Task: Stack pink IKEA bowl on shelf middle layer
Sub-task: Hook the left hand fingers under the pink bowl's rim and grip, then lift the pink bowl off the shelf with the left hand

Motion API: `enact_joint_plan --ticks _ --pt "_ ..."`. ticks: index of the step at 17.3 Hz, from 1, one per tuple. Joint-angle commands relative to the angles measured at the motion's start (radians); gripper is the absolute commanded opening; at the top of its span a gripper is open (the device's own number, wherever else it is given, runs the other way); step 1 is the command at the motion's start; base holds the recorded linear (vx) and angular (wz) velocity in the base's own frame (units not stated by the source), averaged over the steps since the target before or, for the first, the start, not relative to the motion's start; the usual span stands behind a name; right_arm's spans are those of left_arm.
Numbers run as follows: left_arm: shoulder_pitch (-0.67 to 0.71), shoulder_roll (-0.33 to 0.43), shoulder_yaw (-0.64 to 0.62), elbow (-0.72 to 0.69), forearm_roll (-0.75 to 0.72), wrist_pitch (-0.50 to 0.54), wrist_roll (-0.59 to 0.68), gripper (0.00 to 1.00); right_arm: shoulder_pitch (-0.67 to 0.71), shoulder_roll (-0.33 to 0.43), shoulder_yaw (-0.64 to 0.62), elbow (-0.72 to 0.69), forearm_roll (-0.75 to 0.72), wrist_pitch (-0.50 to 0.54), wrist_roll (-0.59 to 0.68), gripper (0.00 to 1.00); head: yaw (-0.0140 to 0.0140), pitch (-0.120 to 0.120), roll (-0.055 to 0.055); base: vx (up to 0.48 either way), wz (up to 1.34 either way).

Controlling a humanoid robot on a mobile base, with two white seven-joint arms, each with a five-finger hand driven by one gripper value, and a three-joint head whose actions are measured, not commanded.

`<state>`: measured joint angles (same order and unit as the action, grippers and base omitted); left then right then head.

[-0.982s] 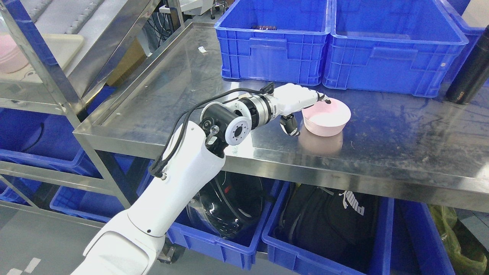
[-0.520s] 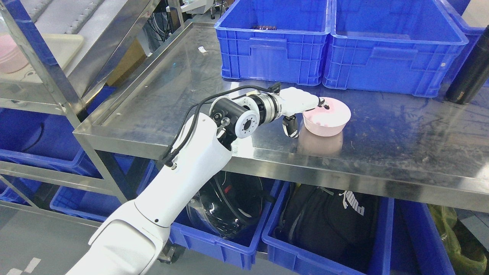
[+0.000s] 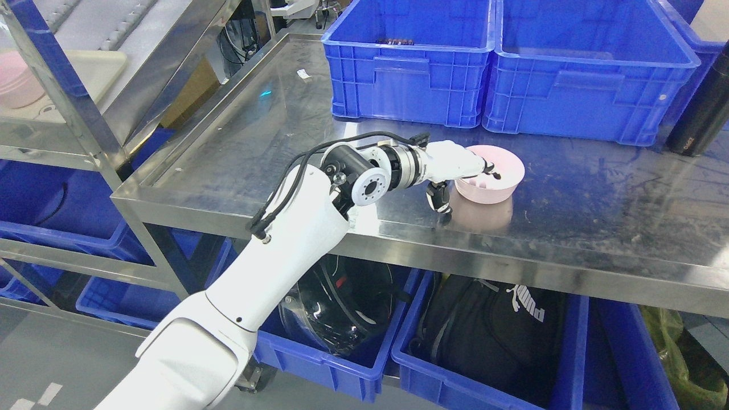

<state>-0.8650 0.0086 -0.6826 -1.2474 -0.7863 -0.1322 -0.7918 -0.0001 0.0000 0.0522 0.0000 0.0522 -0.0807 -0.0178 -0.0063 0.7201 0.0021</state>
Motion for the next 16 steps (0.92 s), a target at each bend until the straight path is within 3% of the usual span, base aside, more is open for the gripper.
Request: enact_joint_plan --ticks 1,7,9,16 --pt "-0.005 0.009 -0.015 0.083 0.013 -0.047 0.008 0.66 0.003 -0.017 0.0 -0.017 0.0 -0.001 -0.001 1.0 0.0 0.0 0.0 0.001 0.02" --pt "-0.006 0.009 0.024 0.137 0.007 -0.234 0.04 0.05 0.003 -0.017 0.0 -0.017 0.0 -0.001 -0.001 1.0 0.0 0.0 0.0 0.0 0.0" --pt "-0.018 0.009 0.067 0.128 0.005 -0.245 0.046 0.0 0.003 -0.017 0.0 -0.017 0.0 -0.001 -0.001 1.0 0.0 0.0 0.0 0.0 0.0" --pt "-0.006 0.009 0.306 -0.042 0.01 -0.359 0.172 0.01 0.005 -0.017 0.0 -0.017 0.0 -0.001 -0.001 1.0 0.0 0.0 0.0 0.001 0.0"
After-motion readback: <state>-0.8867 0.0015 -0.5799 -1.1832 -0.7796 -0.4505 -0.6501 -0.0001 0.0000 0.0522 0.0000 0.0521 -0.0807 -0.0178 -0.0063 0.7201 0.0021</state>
